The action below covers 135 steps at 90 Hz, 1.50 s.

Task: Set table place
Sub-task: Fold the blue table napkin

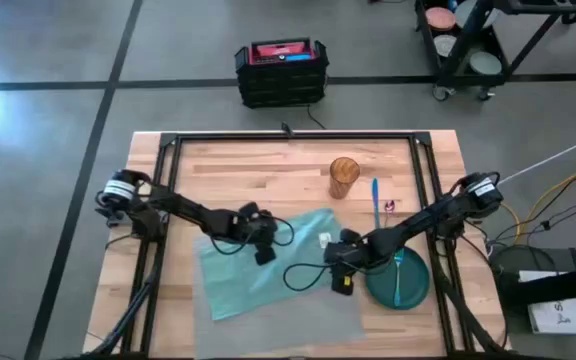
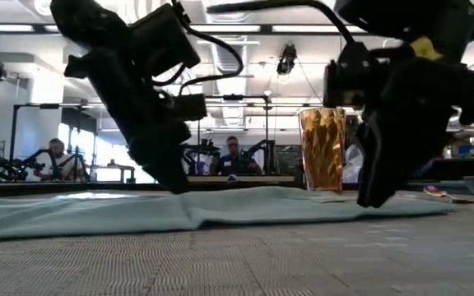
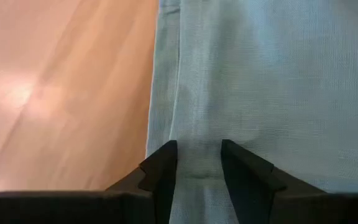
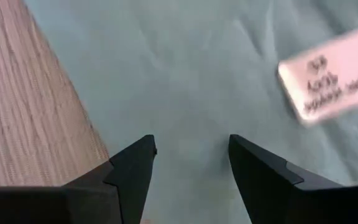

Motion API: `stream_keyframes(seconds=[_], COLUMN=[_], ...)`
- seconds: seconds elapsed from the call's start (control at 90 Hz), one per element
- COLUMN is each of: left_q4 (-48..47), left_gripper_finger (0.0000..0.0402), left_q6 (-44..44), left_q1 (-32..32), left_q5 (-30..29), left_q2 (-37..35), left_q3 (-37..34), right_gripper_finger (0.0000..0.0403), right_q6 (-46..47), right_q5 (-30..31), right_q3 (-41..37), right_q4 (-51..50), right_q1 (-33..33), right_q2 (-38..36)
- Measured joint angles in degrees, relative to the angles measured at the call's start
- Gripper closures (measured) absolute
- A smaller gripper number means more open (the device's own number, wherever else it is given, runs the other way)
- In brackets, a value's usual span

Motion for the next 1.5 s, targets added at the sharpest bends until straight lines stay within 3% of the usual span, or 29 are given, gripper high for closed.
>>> stream_keyframes(seconds=[0.578,0.867,1.022,1.2,1.389,1.5], left_q4=[-2.89,-7.57,-13.57,-17.31,-14.83,-14.49], left_gripper_finger=[0.0288,0.0287,0.0287,0.0287,0.0287,0.0287], left_q6=[-0.31,1.15,-2.64,-12.67,-20.28,-23.24], left_q1=[-0.02,-1.84,-6.99,-16.41,-26.74,-29.37], left_q5=[0.0,3.95,7.14,8.86,12.0,11.68], left_q2=[-0.97,-7.19,-12.94,-16.6,-15.86,-14.03], left_q3=[0.09,5.98,6.21,1.51,-4.07,-5.54], right_gripper_finger=[0.0217,0.0217,0.0217,0.0217,0.0217,0.0217], right_q6=[2.49,-1.66,-2.5,-4.61,-6.27,-6.3], right_q5=[-0.4,-0.74,-0.85,-0.71,-0.2,-0.11], right_q3=[-0.97,1.73,2.35,1.97,1.45,1.45], right_q4=[-1.81,-4.04,-5.77,-7.12,-6.45,-6.04], right_q1=[2.37,1.99,2.2,2.88,2.86,2.99], right_q2=[-0.35,-3.36,-5.14,-5.64,-4.46,-2.36])
